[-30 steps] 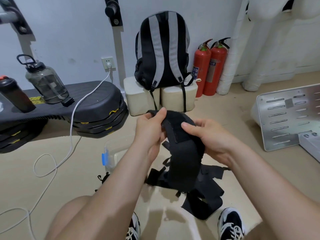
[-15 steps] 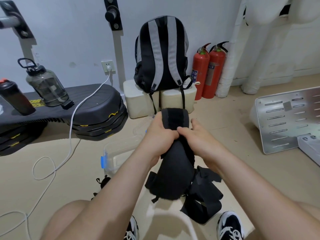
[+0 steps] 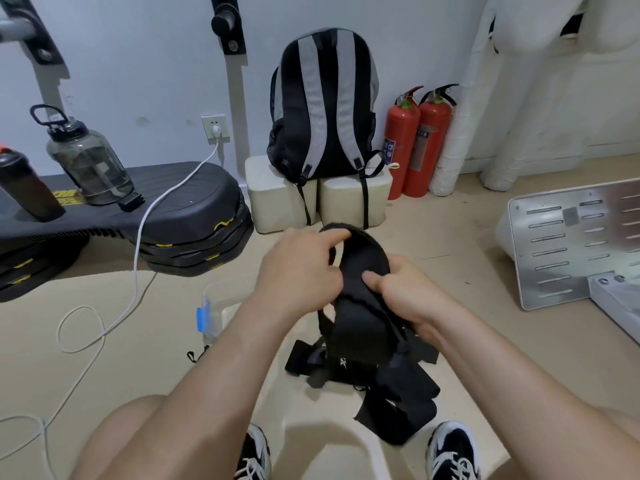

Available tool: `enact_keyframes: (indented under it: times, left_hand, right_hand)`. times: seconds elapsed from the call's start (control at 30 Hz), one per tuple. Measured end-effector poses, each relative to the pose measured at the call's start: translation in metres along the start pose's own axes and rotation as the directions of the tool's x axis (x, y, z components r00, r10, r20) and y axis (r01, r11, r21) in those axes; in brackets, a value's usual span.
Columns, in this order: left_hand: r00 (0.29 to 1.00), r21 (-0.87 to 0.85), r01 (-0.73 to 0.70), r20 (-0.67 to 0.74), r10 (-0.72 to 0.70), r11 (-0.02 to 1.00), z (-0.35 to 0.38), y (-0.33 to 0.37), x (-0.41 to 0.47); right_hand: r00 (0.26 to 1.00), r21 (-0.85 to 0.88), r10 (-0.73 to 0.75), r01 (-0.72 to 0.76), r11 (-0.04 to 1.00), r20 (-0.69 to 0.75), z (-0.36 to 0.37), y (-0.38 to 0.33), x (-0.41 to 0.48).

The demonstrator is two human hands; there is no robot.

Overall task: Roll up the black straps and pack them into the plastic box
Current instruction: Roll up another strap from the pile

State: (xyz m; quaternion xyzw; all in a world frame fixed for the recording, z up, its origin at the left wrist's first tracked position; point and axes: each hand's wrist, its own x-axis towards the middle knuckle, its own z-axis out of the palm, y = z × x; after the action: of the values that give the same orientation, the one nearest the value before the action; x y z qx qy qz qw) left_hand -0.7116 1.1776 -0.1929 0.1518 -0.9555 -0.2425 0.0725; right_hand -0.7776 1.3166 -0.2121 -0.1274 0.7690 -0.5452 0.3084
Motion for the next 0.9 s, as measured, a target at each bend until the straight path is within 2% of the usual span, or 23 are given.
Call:
enact_keyframes:
  times: [0.07,0.13,0.17,0.23,0.27,0.3,0.33,0.37,0.4,0.43,0.47,0.53,0.6,0.67,0.8,0.87,0.9]
  left_hand:
    - [0.987,0.192,0.094,0.112,-0.117,0.977,-0.006,-0.012,0.002]
    - [0.959,0.294,0.106,0.223,-0.176,0.95,-0.002,-0.021,0.003]
    - [0.963,0.33,0.089,0.214,-0.166,0.94,0.004,-0.024,0.003]
    - [0.994,0.297,0.074,0.056,-0.094,0.952,0.012,-0.025,0.002]
    - [0.996,0.219,0.089,-0.042,-0.082,0.972,0.012,-0.022,0.002]
    - [0.99,0.105,0.13,-0.06,-0.124,0.986,0.009,-0.02,0.002]
    - [0.982,-0.06,0.19,0.03,-0.189,0.98,0.007,-0.017,0.001]
    - [0.949,-0.224,0.283,0.209,-0.237,0.933,0.003,-0.012,-0.003]
    - [0.883,-0.327,0.38,0.406,-0.234,0.866,0.0,-0.006,-0.008]
    - [0.824,-0.358,0.428,0.532,-0.195,0.83,-0.002,0.0,-0.015]
    - [0.805,-0.367,0.422,0.573,-0.156,0.829,0.001,0.002,-0.02]
    - [0.862,-0.45,0.362,0.496,-0.109,0.816,0.012,0.002,-0.023]
    - [0.932,-0.569,0.297,0.348,-0.102,0.767,0.022,0.001,-0.019]
    - [0.971,-0.628,0.223,0.211,-0.113,0.746,0.028,-0.002,-0.013]
    - [0.989,-0.684,0.138,0.052,-0.142,0.716,0.026,0.002,-0.011]
    - [0.976,-0.668,0.186,0.044,-0.211,0.72,0.023,0.005,-0.008]
    - [0.957,-0.679,0.252,0.069,-0.283,0.689,0.022,0.007,-0.006]
  right_hand:
    - [0.987,-0.13,0.01,0.011,0.991,0.159,-0.01,-0.001,-0.005]
    - [0.923,-0.1,0.087,-0.053,0.994,0.375,-0.02,-0.004,-0.014]
    - [0.896,-0.06,0.114,-0.098,0.993,0.43,-0.024,-0.004,-0.016]
    - [0.899,0.009,0.125,-0.142,0.99,0.419,-0.03,-0.002,-0.013]
    - [0.916,0.036,0.121,-0.145,0.989,0.384,-0.032,-0.001,-0.011]
    - [0.93,0.073,0.112,-0.146,0.987,0.349,-0.034,0.0,-0.009]
    - [0.943,0.122,0.101,-0.146,0.982,0.317,-0.035,0.001,-0.007]
    - [0.954,0.17,0.087,-0.141,0.975,0.288,-0.037,0.001,-0.005]
    - [0.963,0.209,0.072,-0.129,0.969,0.261,-0.037,0.001,-0.004]
    - [0.972,0.238,0.058,-0.114,0.965,0.229,-0.036,0.001,-0.004]
    - [0.979,0.258,0.047,-0.099,0.961,0.199,-0.035,0.0,-0.004]
    - [0.988,0.295,0.036,-0.08,0.952,0.15,-0.029,-0.002,-0.005]
    - [0.993,0.338,0.022,-0.061,0.939,0.118,-0.023,-0.004,-0.005]
    - [0.993,0.366,0.009,-0.05,0.929,0.115,-0.019,-0.006,-0.006]
    - [0.984,0.286,0.03,-0.081,0.955,0.178,-0.012,-0.006,-0.005]
    - [0.987,0.29,0.023,-0.069,0.954,0.157,-0.01,-0.005,-0.002]
    - [0.989,0.293,0.02,-0.063,0.954,0.147,-0.009,-0.006,-0.002]
